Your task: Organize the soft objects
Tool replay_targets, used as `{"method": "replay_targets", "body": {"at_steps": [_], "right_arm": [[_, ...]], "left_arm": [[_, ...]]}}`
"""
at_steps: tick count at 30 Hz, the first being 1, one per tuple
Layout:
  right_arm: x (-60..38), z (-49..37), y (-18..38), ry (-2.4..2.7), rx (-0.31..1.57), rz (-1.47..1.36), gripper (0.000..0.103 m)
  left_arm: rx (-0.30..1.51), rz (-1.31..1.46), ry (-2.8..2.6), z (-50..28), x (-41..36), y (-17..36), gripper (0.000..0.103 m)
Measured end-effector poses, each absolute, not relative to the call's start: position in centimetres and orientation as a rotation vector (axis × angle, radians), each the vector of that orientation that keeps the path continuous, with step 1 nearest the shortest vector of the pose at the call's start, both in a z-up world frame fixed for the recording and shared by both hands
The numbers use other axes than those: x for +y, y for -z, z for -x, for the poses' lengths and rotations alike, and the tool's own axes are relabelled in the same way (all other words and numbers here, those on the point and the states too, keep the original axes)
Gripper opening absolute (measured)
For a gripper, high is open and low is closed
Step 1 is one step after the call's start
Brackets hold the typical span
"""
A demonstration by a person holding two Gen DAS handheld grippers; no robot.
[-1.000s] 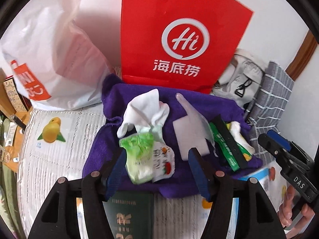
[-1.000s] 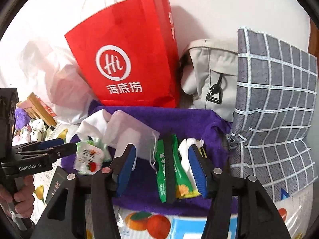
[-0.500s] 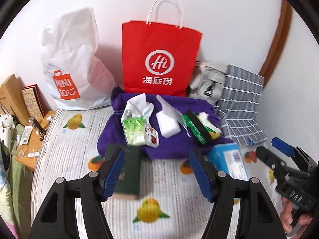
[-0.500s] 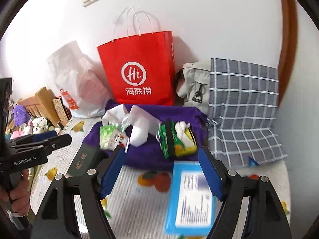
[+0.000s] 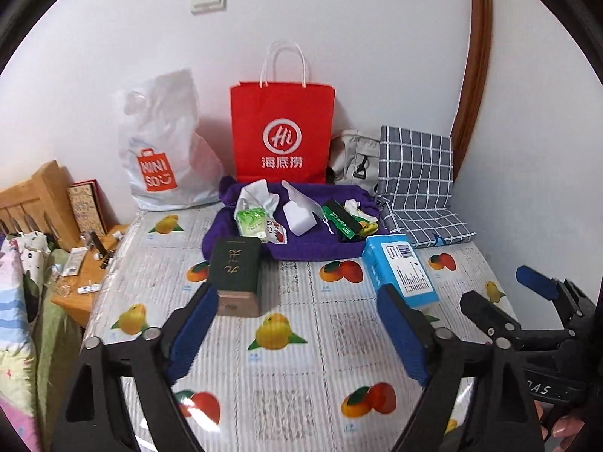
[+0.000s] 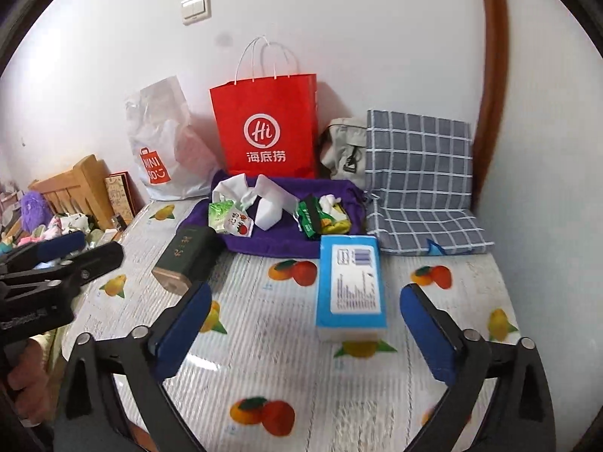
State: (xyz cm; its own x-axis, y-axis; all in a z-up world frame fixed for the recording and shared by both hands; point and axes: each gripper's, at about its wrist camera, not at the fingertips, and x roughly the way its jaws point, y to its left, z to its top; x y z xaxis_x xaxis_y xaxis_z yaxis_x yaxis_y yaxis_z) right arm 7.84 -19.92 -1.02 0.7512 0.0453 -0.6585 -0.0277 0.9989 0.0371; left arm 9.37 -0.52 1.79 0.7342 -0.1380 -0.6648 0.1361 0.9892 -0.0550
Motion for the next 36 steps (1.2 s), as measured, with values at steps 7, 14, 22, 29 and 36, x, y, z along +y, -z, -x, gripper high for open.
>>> {"method": "replay_targets", "body": {"at_steps": [7, 14, 22, 29, 36], "right_arm": [[-19.6, -3.4, 0.9, -0.018, 0.719, -0.04, 0.103], [-19.3, -0.7, 0.6, 0.018, 0.722, -0.021, 0.103], [-19.3, 0.8, 0.3, 0.034, 0.709, 0.004, 0.103], [-19.8, 1.2, 0.2, 0.033, 0.706, -0.013, 0.103], [-20.1, 1.5, 0.2, 0.042, 0.707, -0.018, 0.103]], "left_arm": [[0.68, -0.001, 0.123, -4.7, 0.0, -2.6, 0.099], [0.68, 0.001, 0.123, -2.0, -0.2, -2.4, 0.099], [0.66, -0.011, 0.1, -0.9, -0.2, -2.5, 0.099], [0.658, -0.013, 0.097, -0.8, -0.2, -2.5, 0.099], [0.661, -0.011, 0.097, -0.8, 0.1, -2.6, 0.099]]}}
